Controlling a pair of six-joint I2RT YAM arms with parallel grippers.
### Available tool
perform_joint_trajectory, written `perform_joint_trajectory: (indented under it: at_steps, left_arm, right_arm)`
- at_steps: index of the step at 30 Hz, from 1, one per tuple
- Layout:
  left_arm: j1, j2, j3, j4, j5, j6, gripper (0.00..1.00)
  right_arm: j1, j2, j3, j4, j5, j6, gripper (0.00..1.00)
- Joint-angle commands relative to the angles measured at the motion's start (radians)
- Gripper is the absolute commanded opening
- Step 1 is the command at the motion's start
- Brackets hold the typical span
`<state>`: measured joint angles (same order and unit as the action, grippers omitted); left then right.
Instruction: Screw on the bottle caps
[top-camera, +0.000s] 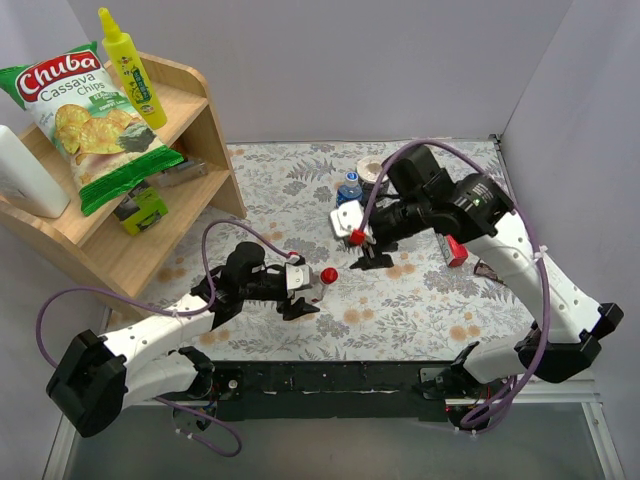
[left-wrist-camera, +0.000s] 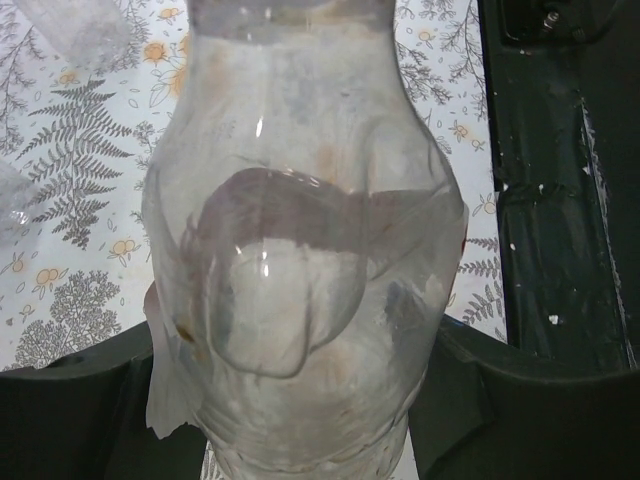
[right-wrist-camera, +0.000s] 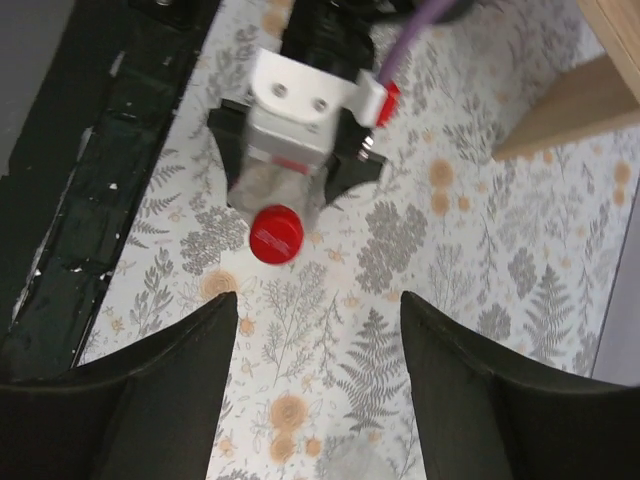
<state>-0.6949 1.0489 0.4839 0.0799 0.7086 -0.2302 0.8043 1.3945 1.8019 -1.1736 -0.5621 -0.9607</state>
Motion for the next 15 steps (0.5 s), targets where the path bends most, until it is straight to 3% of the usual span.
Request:
perform_joint_trajectory:
  at_steps: [1, 5, 15]
  left_arm:
    - [0.005, 0.01, 0.065, -0.124, 0.084, 0.107, 0.0]
    - [0.005, 0.003, 0.081, -0.135, 0.1, 0.118, 0.0]
    - [0.005, -0.004, 0.101, -0.141, 0.115, 0.114, 0.0]
  right_arm:
    - [0.087, 0.017, -0.051, -0.087, -0.039, -0.288, 0.69]
    - [0.128, 0.037, -0.065, -0.072, -0.022, -0.282, 0.62]
    - [0.191, 0.051, -0.091, -0.07, -0.001, -0.318, 0.59]
